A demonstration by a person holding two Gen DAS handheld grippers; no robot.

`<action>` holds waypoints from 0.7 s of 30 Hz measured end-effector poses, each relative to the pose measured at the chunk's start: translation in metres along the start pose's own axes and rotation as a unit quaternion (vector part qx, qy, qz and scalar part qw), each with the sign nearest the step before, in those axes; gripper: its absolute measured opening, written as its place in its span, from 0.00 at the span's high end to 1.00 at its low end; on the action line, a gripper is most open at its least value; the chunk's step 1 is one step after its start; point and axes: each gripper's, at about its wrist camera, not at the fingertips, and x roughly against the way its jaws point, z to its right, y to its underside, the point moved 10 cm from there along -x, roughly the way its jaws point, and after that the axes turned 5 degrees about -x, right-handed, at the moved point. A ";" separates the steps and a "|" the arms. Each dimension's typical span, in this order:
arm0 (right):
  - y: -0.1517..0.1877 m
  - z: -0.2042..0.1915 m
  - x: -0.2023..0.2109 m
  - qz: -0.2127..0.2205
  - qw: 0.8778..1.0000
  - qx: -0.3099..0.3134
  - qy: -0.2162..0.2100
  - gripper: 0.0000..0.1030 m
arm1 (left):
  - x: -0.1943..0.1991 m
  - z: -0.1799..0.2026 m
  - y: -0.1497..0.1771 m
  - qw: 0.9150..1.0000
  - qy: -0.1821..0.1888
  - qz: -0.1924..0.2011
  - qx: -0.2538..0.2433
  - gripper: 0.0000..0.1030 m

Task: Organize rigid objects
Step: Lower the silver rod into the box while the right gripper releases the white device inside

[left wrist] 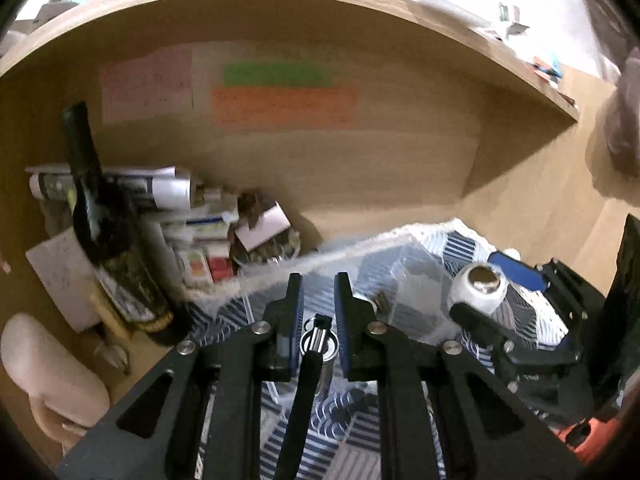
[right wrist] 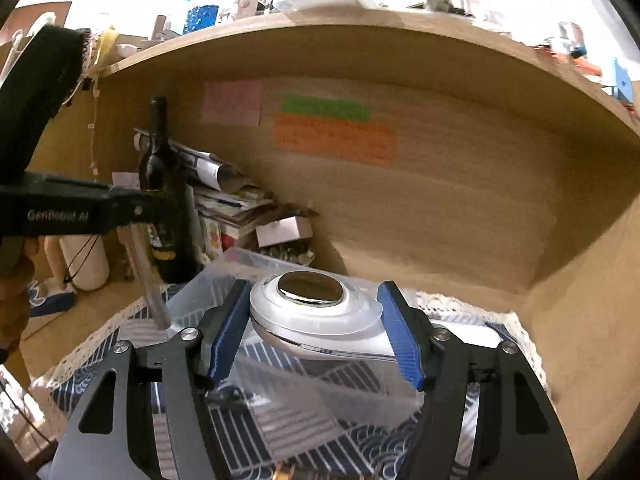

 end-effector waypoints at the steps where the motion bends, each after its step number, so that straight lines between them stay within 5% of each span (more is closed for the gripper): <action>1: -0.002 0.000 -0.005 -0.001 1.000 0.001 -0.002 0.40 | -0.005 -0.002 -0.003 1.000 -0.003 0.001 0.000 0.86; 21: 0.039 -0.010 -0.083 -0.099 0.995 0.022 -0.020 0.40 | -0.101 -0.005 0.037 0.995 0.018 -0.098 0.007 0.86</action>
